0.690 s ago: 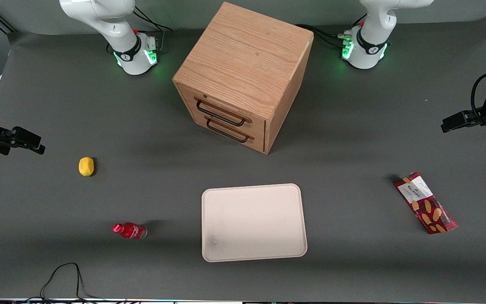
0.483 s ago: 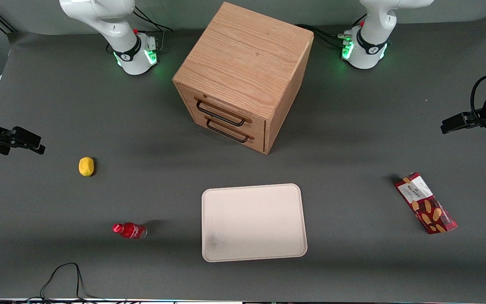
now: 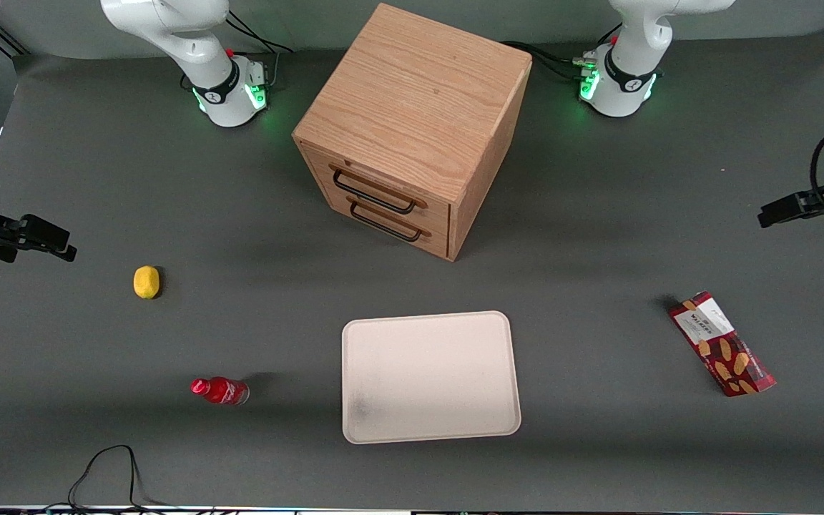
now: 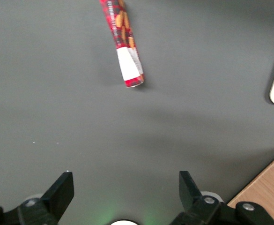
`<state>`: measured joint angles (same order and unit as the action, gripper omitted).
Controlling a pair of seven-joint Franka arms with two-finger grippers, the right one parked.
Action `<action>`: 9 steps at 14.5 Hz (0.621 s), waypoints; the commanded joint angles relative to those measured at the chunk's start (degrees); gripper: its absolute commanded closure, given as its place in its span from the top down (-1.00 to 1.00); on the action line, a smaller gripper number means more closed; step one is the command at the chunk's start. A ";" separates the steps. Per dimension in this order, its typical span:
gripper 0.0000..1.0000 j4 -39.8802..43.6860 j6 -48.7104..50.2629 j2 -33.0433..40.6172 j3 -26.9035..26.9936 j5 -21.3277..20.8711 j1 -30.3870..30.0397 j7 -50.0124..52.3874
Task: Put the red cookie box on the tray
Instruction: 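Move the left gripper over the red tartan shortbread box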
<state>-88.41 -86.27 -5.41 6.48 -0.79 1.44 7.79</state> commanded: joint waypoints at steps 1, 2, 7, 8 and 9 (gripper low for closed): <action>1.00 1.93 0.32 -1.53 -0.16 0.01 -1.97 -0.05; 1.00 2.10 0.06 -2.58 -0.16 -0.87 -1.97 -0.05; 1.00 5.51 -9.33 -8.20 -0.16 -2.73 -4.16 2.56; 1.00 7.71 -10.39 -10.22 -0.24 -2.55 -4.95 6.50; 1.00 10.08 -10.49 -12.33 -0.33 -2.46 -5.05 11.32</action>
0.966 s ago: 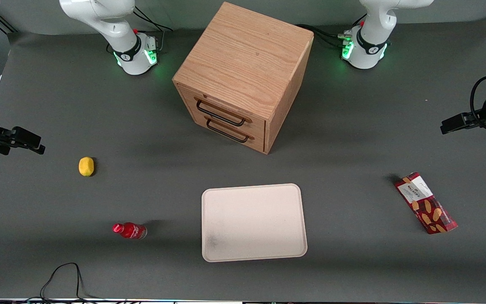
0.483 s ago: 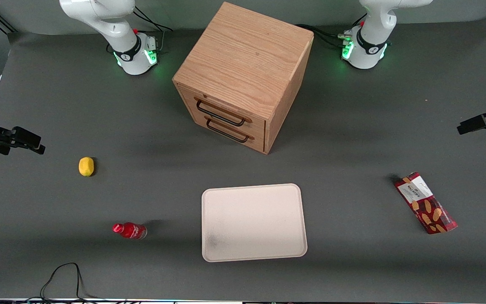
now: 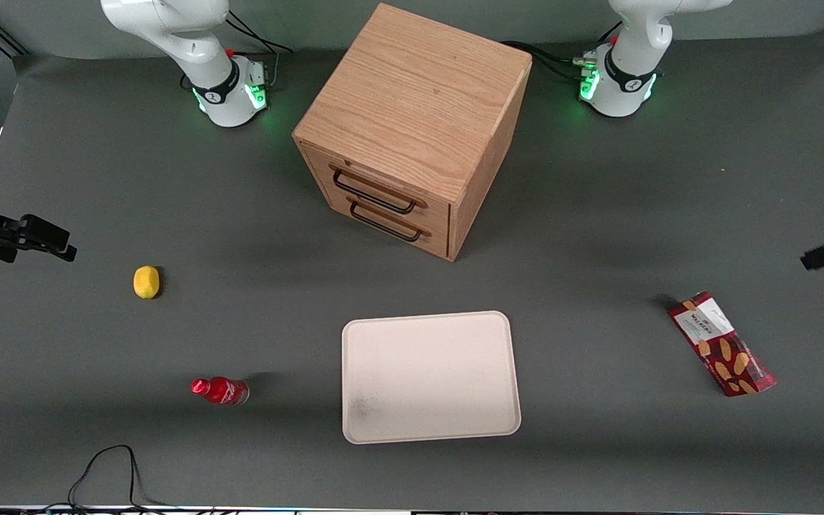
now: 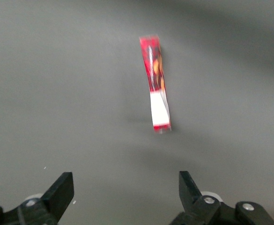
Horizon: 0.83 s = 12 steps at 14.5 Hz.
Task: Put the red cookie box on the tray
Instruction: 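Move the left gripper over the red tartan shortbread box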
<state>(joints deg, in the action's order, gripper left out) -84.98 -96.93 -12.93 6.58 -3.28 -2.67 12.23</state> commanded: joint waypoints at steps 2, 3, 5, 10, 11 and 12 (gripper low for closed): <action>1.00 8.77 -0.10 -7.36 -0.51 0.03 -0.75 12.00; 1.00 8.78 -0.18 -8.33 -0.60 1.33 -0.84 14.03; 1.00 8.78 -1.06 -11.05 -0.42 7.21 -1.63 15.19; 1.00 8.51 -2.38 -17.91 -0.51 13.74 -2.60 15.01; 1.00 8.51 -3.17 -19.14 -0.51 13.74 -2.60 15.01; 1.00 8.34 -4.13 -19.76 -0.51 13.39 -2.51 15.28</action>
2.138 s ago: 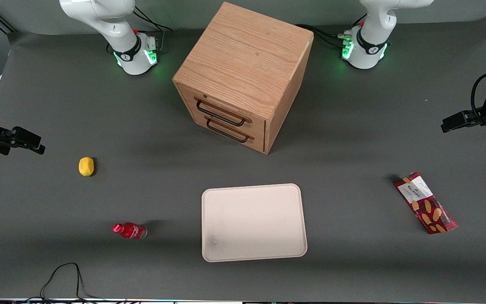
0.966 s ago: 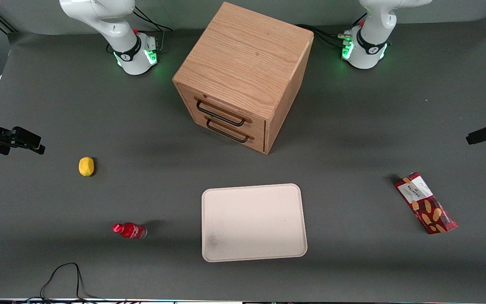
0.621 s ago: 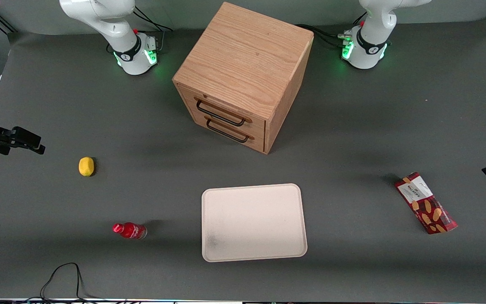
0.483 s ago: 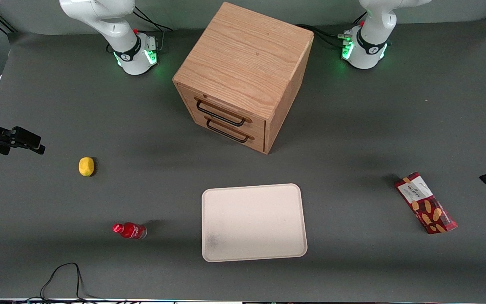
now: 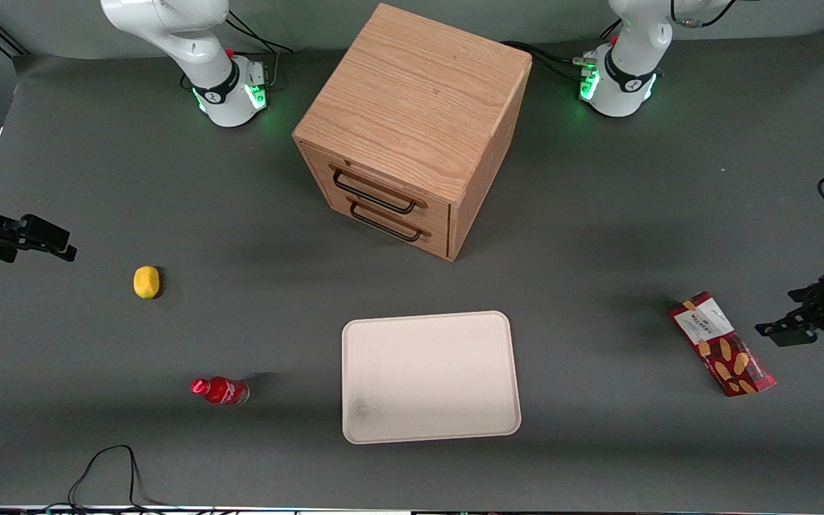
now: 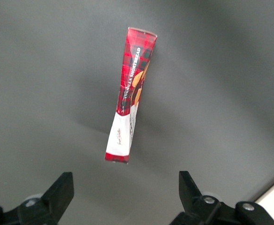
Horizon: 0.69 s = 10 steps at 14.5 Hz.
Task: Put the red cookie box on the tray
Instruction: 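Move the left gripper over the red tartan shortbread box, then lower the left gripper onto the box's end and close on it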
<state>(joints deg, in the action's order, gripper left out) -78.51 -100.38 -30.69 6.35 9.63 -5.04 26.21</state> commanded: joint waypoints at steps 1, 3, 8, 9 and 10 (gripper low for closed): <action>1.00 1.79 -1.74 -3.05 -0.19 -0.05 0.12 1.12; 1.00 1.18 -4.02 -5.86 -0.19 -0.06 -0.84 0.95; 1.00 -1.99 -11.41 -8.60 -0.19 0.03 -1.38 1.03; 1.00 -1.99 -11.50 -8.94 -0.19 0.21 -1.46 1.03; 1.00 -1.99 -12.11 -9.30 -0.19 0.47 -1.38 1.03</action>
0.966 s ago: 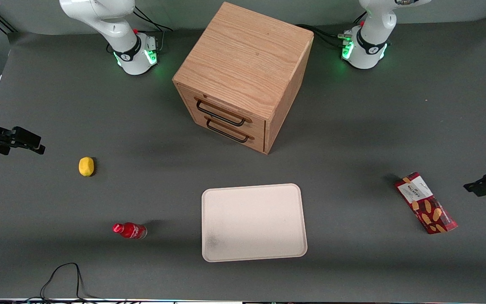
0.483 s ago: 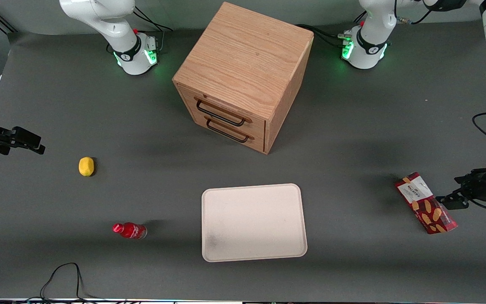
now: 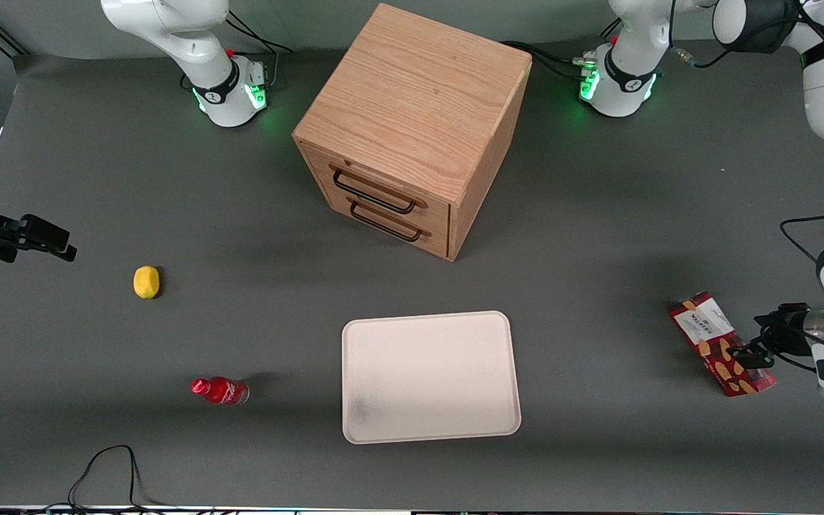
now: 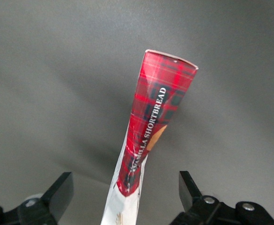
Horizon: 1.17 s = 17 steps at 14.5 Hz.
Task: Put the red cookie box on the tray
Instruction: 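Lower the left gripper onto the box's end and close on it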
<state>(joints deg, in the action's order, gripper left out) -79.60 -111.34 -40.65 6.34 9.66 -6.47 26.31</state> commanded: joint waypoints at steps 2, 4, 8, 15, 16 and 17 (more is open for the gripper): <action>1.00 -0.90 -1.78 -0.04 -0.19 0.36 0.14 0.94; 1.00 -0.90 -2.91 -0.31 -0.19 -0.16 0.14 0.94; 1.00 -1.08 -4.59 -1.45 -0.19 -0.17 0.05 0.94; 0.99 -3.10 -7.40 -1.54 -0.19 -0.26 0.05 0.85; 0.98 -3.36 -7.66 -1.54 -0.19 -0.26 0.05 0.85; 0.95 -3.37 -7.67 -1.54 -0.19 -0.26 0.05 0.85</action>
<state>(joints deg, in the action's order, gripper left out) -81.89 -117.91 -42.72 6.22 9.65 -6.46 26.36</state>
